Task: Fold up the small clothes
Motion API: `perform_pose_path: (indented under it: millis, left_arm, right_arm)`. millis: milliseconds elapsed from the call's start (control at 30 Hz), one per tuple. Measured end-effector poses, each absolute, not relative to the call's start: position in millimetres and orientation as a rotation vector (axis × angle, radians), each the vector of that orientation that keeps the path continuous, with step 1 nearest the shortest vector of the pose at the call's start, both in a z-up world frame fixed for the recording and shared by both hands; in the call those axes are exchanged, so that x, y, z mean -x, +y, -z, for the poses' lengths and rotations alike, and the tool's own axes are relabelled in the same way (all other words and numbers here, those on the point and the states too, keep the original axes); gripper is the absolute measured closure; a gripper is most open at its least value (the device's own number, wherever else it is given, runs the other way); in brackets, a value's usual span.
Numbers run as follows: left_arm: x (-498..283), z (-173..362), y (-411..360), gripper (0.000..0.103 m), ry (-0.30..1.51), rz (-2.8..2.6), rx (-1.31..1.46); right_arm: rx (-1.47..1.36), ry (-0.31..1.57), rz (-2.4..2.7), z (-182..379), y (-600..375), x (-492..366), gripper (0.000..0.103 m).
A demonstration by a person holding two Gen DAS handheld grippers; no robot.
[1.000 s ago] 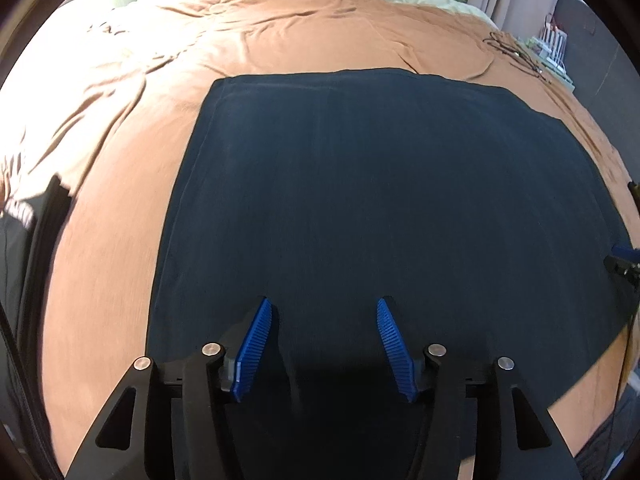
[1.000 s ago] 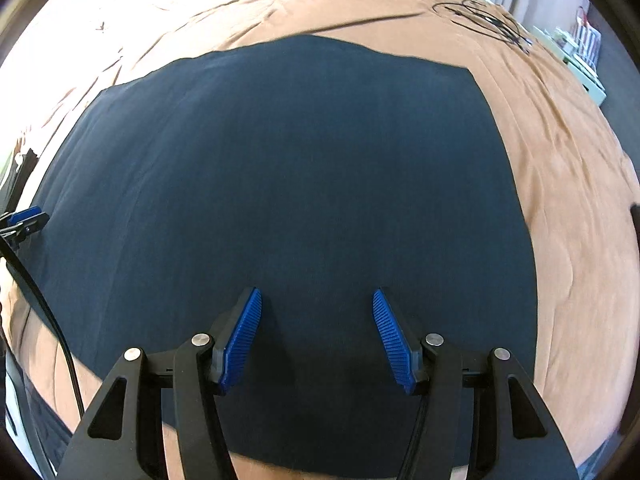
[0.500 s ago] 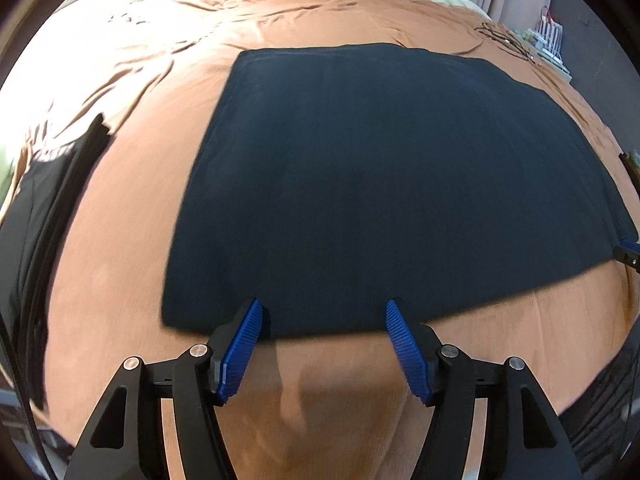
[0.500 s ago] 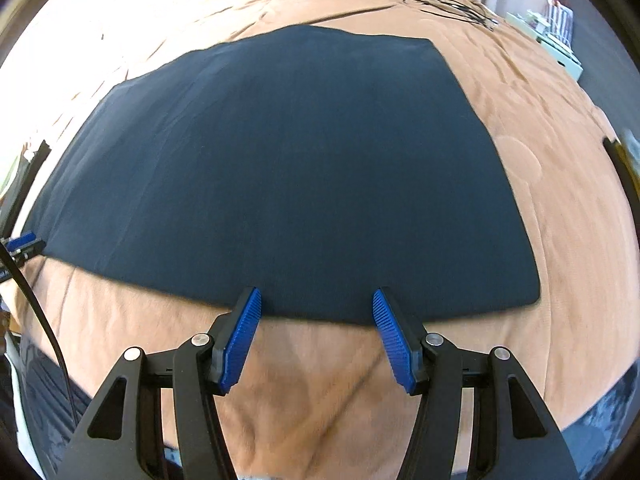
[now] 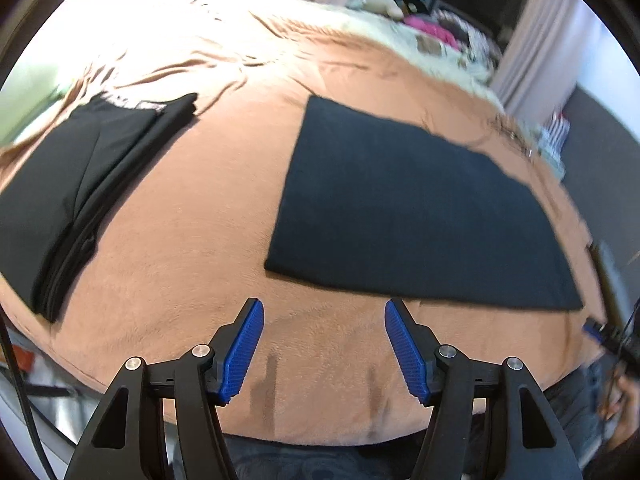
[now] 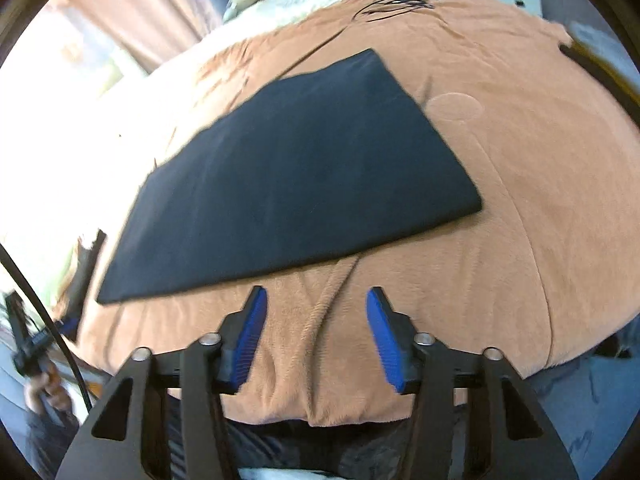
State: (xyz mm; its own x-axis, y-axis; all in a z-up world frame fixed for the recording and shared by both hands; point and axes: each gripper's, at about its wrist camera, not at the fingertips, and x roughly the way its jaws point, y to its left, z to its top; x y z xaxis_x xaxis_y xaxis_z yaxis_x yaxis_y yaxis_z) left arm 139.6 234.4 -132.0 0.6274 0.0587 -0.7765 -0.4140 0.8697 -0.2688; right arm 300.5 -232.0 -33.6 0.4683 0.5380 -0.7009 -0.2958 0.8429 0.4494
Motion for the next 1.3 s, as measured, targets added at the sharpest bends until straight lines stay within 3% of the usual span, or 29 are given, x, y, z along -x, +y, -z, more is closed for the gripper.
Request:
perform_pose_path:
  millis: [167,467,1300]
  left_arm:
    - [-141.7,132.5,254.4,0.042,0.797,-0.273,0.586]
    - [-167.7,171.0,284.7,0.045,0.846,-0.297,0.743]
    - [-183.5,186.2,288.1,0.045,0.776,-0.177,0.871]
  right_arm:
    - [-0.473,0.932,-0.526,51.3,-276.8,-311.9,0.064]
    - [-0.641,0.968,-0.479,87.9,-303.1,-321.6,0.071]
    - [-0.661,0.907,-0.427,94.5,-287.4,-339.5,0.074]
